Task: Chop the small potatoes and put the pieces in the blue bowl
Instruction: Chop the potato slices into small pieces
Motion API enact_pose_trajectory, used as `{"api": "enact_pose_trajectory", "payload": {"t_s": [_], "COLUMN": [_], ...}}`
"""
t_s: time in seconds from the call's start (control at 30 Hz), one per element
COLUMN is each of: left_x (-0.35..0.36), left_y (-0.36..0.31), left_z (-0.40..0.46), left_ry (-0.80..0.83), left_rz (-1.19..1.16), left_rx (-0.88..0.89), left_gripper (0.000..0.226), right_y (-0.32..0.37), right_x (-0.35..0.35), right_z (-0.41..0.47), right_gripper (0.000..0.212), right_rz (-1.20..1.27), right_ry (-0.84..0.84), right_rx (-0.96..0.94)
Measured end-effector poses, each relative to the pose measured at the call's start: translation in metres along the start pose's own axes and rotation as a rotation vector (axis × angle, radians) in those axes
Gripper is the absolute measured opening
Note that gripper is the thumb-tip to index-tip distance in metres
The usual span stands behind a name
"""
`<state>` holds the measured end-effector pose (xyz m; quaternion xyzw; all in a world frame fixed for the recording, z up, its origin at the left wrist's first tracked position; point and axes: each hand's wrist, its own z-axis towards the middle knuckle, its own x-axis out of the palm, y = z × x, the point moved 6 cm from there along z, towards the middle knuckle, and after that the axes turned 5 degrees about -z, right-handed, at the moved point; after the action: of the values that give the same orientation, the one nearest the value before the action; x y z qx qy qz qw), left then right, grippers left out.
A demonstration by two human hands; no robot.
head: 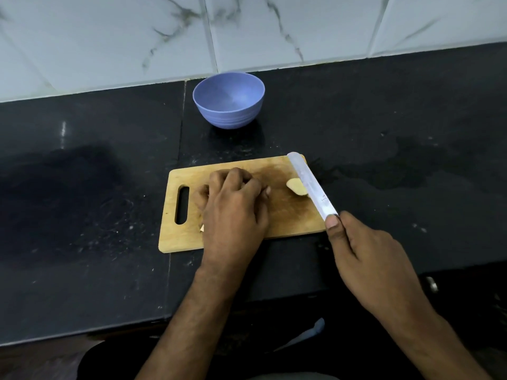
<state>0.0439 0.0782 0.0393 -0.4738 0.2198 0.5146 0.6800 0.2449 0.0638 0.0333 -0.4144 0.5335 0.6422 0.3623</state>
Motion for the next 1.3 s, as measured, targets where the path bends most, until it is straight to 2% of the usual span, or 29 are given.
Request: {"api": "enact_pose_trajectory", "payload": {"t_s": [0.07, 0.23, 0.3, 0.4, 0.5, 0.73, 0.93, 1.1, 1.3], "left_x": [0.001, 0.021, 0.029, 0.028, 0.022, 0.009, 0.009, 0.008, 0.007], "left_y": [-0.007, -0.035, -0.040, -0.035, -0.028, -0.017, -0.017, -0.015, -0.019], "left_z": [0.002, 0.012, 0.015, 0.019, 0.015, -0.007, -0.010, -0.013, -0.013], "left_ry": [0.011, 0.198, 0.240, 0.219, 0.204, 0.254, 0.186, 0.155, 0.136], "left_rz": [-0.032, -0.036, -0.044, -0.023, -0.022, -0.040, -0.089, -0.159, -0.122], "left_rx": [0.026, 0.139, 0.177, 0.189, 0.194, 0.195, 0.126, 0.092, 0.099], "left_gripper": [0.027, 0.045, 0.041, 0.029, 0.026, 0.039, 0.025, 0.030, 0.037], "right_y": [-0.001, -0.005, -0.005, -0.004, -0.004, -0.001, 0.001, 0.002, 0.001], "right_x": [0.001, -0.001, -0.001, -0.001, -0.001, 0.000, -0.002, -0.009, -0.006], "right_z": [-0.001, 0.000, 0.001, 0.001, 0.001, 0.000, -0.009, -0.018, -0.020], "right_gripper": [0.040, 0.042, 0.043, 0.043, 0.042, 0.039, 0.035, 0.025, 0.024], "right_rz": [0.020, 0.047, 0.052, 0.037, 0.035, -0.047, -0.118, -0.171, -0.199], "right_ry": [-0.007, -0.034, -0.033, -0.037, -0.027, 0.007, 0.123, 0.181, 0.246], "right_rx": [0.004, 0.029, 0.032, 0.015, 0.005, -0.035, -0.054, -0.026, -0.053]}}
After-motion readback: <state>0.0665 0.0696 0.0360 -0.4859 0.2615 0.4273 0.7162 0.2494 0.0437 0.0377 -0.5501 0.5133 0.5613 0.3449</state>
